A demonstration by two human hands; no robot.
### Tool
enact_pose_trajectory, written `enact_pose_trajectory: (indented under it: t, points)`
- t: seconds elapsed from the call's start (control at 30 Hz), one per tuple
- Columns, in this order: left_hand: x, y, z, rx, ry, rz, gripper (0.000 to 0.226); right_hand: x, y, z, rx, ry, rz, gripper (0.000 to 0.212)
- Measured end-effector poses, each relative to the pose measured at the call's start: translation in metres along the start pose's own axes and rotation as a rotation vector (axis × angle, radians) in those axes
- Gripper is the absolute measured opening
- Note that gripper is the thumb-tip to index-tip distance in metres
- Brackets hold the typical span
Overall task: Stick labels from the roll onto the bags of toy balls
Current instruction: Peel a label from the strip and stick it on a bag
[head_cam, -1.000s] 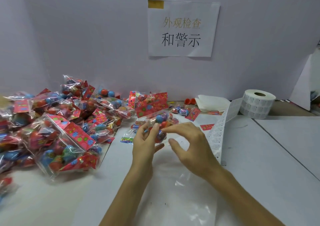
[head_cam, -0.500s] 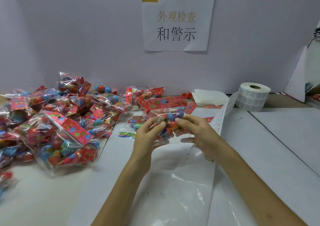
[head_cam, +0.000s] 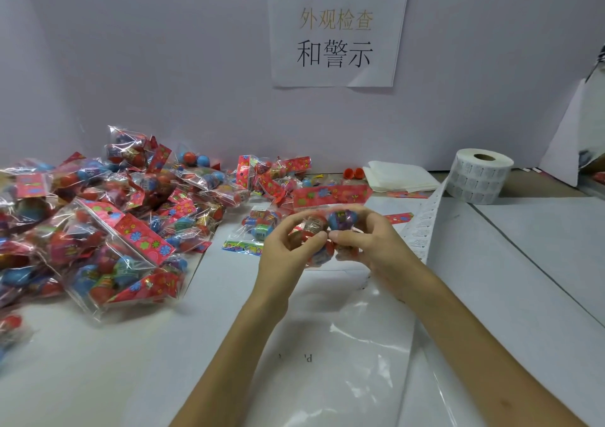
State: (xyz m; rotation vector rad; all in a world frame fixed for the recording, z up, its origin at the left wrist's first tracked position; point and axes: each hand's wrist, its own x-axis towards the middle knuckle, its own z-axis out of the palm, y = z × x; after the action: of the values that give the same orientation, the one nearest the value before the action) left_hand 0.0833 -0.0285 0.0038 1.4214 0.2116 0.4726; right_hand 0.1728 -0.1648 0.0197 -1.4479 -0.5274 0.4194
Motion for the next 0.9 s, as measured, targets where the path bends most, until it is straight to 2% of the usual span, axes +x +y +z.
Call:
enact_pose_trajectory:
  t: [0.2,0.4,0.5,0.6,0.9]
  points:
    - [0.001,-0.001,0.0,-0.017,0.012,-0.018,0.029,0.001,0.0,-0.005,0.019,-0.031,0.007,0.036]
    - [0.004,0.0,-0.006,-0.044,0.072,-0.029,0.026,0.004,0.003,-0.007,0.072,-0.048,0.071,0.026]
    - [0.005,0.0,-0.005,-0.046,0.085,-0.027,0.019,0.004,0.003,-0.006,0.099,-0.025,0.068,0.035]
    - [0.004,-0.001,-0.004,-0.044,0.075,-0.042,0.022,0.003,0.003,-0.006,0.095,-0.041,0.046,0.04]
    - [0.005,-0.002,-0.002,-0.014,0.061,-0.083,0.021,0.002,0.001,-0.011,-0.012,-0.088,0.035,0.03]
